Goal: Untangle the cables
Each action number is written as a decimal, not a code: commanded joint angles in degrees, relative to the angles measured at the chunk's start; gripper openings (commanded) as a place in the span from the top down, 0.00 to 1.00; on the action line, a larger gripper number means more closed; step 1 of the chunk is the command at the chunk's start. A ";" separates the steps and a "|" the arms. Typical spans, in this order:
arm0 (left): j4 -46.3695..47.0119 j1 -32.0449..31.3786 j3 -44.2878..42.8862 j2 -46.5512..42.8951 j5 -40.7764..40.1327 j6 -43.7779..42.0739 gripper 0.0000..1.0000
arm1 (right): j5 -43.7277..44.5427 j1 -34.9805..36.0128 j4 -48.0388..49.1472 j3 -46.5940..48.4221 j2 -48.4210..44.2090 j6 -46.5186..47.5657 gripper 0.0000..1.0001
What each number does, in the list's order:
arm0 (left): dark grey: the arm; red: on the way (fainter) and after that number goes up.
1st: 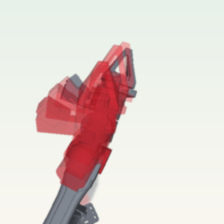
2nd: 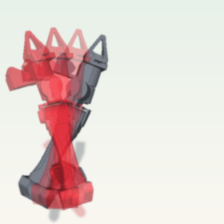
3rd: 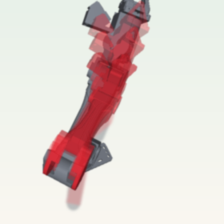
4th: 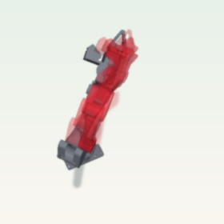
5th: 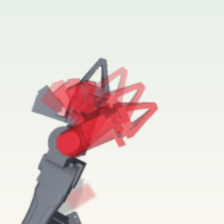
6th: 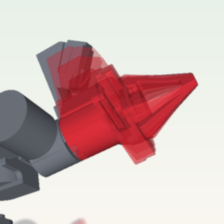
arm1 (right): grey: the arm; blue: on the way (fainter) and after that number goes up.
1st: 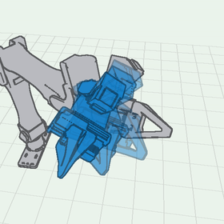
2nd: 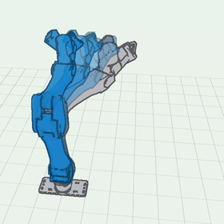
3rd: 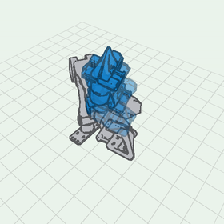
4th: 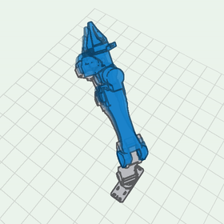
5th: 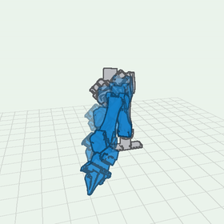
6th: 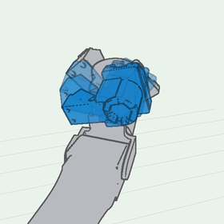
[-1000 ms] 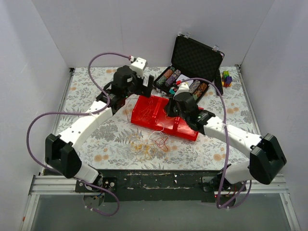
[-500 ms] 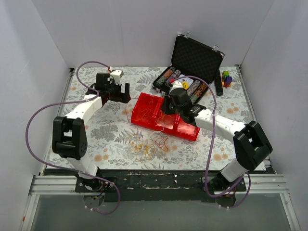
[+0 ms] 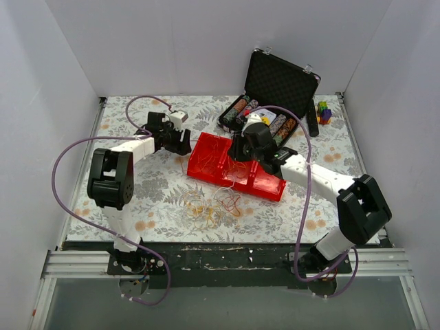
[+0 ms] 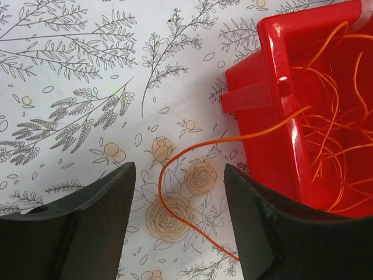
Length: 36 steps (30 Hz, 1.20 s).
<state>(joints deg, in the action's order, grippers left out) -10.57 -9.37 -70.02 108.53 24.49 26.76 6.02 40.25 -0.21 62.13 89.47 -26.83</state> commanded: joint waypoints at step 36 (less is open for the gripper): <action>-1.21 -10.84 -9.88 -11.76 2.58 4.88 1.00 | -0.22 0.00 1.79 -7.02 -12.83 -2.61 0.78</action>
<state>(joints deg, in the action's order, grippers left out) -13.69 -18.96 -81.76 97.97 27.83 30.76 4.69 40.25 0.05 56.07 78.74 -28.95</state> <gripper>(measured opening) 0.014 0.226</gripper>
